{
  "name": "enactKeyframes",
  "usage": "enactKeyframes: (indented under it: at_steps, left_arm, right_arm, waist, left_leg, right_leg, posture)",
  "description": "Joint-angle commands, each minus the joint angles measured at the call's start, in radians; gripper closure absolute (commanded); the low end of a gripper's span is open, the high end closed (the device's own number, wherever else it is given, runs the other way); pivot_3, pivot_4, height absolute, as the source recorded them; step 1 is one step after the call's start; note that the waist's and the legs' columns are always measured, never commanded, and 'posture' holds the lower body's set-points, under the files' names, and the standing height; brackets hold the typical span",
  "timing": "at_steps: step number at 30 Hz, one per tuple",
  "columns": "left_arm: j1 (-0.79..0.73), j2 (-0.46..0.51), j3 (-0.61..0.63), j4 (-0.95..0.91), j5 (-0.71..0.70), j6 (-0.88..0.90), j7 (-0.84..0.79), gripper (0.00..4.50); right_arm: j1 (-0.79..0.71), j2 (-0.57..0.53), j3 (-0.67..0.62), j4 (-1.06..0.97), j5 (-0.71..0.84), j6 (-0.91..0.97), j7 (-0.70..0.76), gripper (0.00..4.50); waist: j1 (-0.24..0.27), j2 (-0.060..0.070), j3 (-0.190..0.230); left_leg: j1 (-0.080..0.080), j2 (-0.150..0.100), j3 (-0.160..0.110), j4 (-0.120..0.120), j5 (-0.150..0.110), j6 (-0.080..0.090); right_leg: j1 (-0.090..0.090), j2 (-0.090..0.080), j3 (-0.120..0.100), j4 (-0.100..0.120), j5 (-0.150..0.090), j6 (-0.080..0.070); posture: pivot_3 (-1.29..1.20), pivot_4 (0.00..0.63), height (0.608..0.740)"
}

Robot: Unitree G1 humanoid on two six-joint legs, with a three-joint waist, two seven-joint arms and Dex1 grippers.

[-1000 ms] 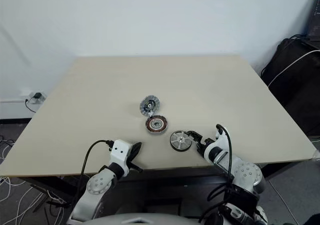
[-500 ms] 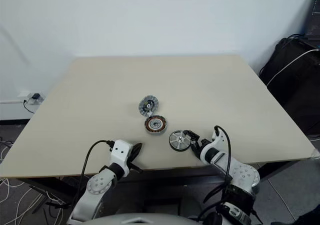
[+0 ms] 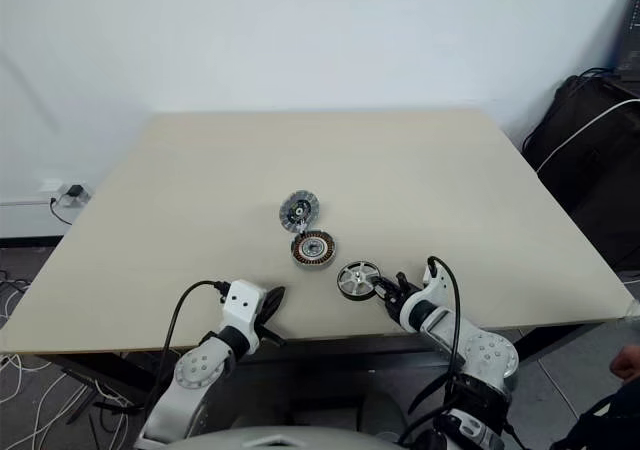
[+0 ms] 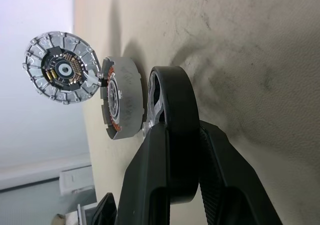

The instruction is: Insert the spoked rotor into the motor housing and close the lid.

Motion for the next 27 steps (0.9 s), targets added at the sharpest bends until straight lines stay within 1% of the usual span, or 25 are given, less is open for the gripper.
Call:
enactKeyframes:
  at_steps: [1, 9, 14, 18, 27]
  left_arm:
    - [-0.011, -0.003, -0.008, -0.031, -0.006, -0.002, -0.002, 4.5]
    - [-0.014, -0.001, -0.009, -0.028, -0.005, 0.001, -0.002, 4.5]
    - [-0.013, 0.002, -0.007, -0.036, -0.006, 0.006, -0.001, 4.5]
    - [-0.012, 0.004, -0.005, -0.04, -0.007, 0.007, 0.001, 4.5]
    - [-0.005, 0.003, 0.002, -0.047, -0.002, 0.004, 0.017, 4.5]
  right_arm:
    - [0.001, -0.004, 0.01, -0.016, 0.033, 0.002, -0.011, 4.08]
    - [-0.066, 0.044, 0.035, -0.094, 0.173, -0.01, -0.05, 4.08]
    - [-0.139, 0.073, 0.08, -0.074, 0.197, -0.055, -0.076, 4.08]
    - [-0.19, 0.083, 0.135, -0.017, 0.165, -0.101, -0.07, 4.08]
    - [-0.29, 0.079, 0.286, 0.189, -0.027, -0.301, 0.044, 4.08]
  waist:
    - [0.0, 0.0, 0.0]
    - [-0.002, 0.002, 0.002]
    - [-0.003, 0.002, 0.003]
    - [-0.001, 0.002, 0.003]
    - [-0.002, 0.002, 0.003]
  left_leg:
    - [0.0, 0.0, 0.0, 0.0, 0.0, 0.0]
    - [-0.001, 0.0, 0.0, 0.0, 0.0, 0.0]
    - [-0.001, 0.0, 0.0, 0.0, 0.0, 0.0]
    - [-0.002, 0.0, 0.0, 0.0, -0.001, 0.001]
    - [-0.002, 0.0, 0.0, 0.0, -0.001, 0.002]
  right_leg:
    - [0.0, 0.0, 0.0, 0.0, 0.0, 0.0]
    - [-0.001, 0.0, 0.0, 0.0, 0.0, 0.0]
    - [-0.001, 0.0, 0.0, 0.0, 0.0, 0.0]
    - [-0.002, 0.0, 0.0, 0.0, 0.0, 0.0]
    - [-0.002, 0.0, 0.0, 0.0, 0.0, 0.0]
  posture:
    - [0.0, 0.0, 0.74]
    - [0.0, 0.0, 0.74]
    - [0.0, 0.0, 0.74]
    - [0.0, 0.0, 0.74]
    - [0.0, 0.0, 0.74]
